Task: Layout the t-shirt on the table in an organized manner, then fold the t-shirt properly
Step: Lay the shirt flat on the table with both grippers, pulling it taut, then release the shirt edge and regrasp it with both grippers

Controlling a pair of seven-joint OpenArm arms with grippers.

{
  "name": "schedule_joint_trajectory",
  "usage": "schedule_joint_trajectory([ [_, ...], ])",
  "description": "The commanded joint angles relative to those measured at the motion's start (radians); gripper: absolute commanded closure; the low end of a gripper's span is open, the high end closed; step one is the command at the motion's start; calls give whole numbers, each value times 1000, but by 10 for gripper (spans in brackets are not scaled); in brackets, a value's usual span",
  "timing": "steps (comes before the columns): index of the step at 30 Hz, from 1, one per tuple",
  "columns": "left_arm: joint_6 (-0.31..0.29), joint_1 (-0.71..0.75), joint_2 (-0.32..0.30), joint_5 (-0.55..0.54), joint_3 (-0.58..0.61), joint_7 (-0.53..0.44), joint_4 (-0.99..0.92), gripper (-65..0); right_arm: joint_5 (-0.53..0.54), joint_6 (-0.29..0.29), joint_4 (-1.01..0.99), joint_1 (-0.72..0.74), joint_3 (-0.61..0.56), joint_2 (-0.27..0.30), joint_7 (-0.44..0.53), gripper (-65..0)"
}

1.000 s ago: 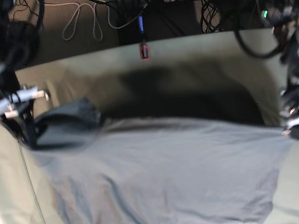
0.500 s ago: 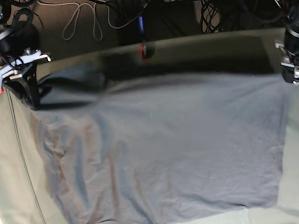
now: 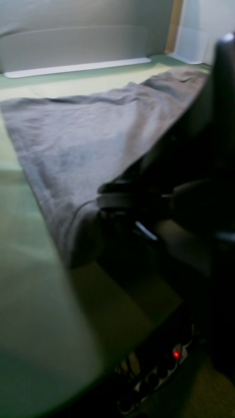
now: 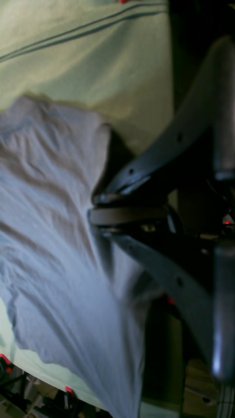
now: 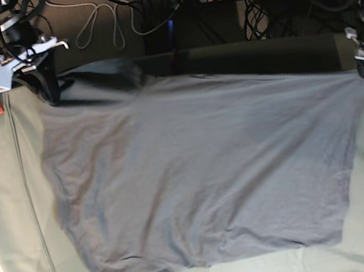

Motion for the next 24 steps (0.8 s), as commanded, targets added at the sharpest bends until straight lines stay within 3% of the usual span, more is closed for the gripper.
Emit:
schedule_joint_trajectory([
  [1,-1,-1,-11,-14,-5,-10,21,-1,18,28,10,-10,-1,3,27,0],
  [10,-1,-79,-11,-12,0,-8,-4,-1,13,28,-55,56,-9,9,26,0],
  [18,-1,-225,-23,-11,1,-8,-110,-1,13,28,-139,227,-13,32,24,0],
  [24,-1,-365,-59,121,90,-17,-240,-1,13,25,-275,395,-15,83,24,0],
])
